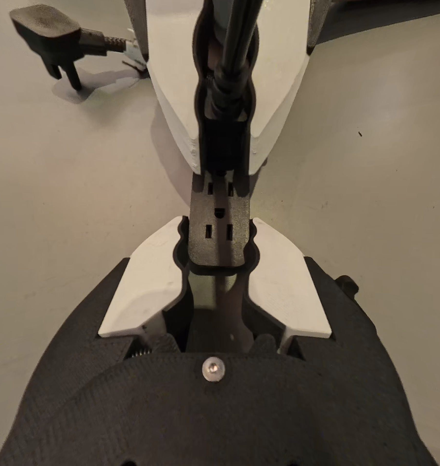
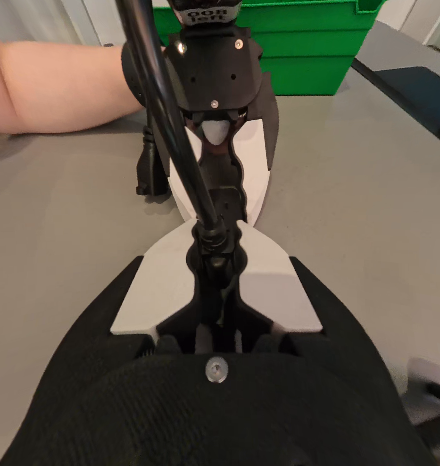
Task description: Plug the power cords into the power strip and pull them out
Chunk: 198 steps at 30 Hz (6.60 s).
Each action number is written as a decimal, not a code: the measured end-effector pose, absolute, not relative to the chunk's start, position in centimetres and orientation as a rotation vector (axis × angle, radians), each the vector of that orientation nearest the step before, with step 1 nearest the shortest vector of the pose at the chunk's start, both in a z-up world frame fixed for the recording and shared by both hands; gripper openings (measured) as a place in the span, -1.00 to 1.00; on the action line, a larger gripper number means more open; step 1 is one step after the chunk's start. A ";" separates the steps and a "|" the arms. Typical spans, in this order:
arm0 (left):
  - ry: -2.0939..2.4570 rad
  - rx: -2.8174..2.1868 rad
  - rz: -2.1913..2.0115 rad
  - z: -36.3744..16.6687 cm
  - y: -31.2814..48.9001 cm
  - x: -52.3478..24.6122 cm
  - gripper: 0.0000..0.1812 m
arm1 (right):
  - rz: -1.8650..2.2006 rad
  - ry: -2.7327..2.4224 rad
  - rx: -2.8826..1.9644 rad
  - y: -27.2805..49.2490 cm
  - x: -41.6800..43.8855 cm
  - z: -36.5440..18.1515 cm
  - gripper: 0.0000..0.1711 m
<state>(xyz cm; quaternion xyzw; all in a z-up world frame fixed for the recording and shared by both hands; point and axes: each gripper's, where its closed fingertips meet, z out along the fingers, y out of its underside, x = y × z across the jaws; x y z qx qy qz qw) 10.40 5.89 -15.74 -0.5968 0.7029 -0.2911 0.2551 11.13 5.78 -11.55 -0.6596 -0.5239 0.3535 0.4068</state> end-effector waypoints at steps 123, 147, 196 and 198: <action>1.659 -1.782 -0.730 -15.6 7.0 14.9 -0.48 | 0.830 -0.936 -1.949 9.3 13.6 -11.2 -0.73; 1.624 -1.822 -0.659 -15.7 7.4 15.0 -0.48 | 0.807 -0.896 -1.963 10.8 13.4 -10.9 -0.77; 1.658 -1.808 -0.865 -15.1 8.2 14.7 -0.49 | 1.135 -0.836 -2.256 10.9 11.6 -11.6 -0.75; 1.680 -1.780 -0.797 -15.3 8.2 14.7 -0.47 | 1.129 -0.856 -2.263 10.8 11.6 -11.7 -0.75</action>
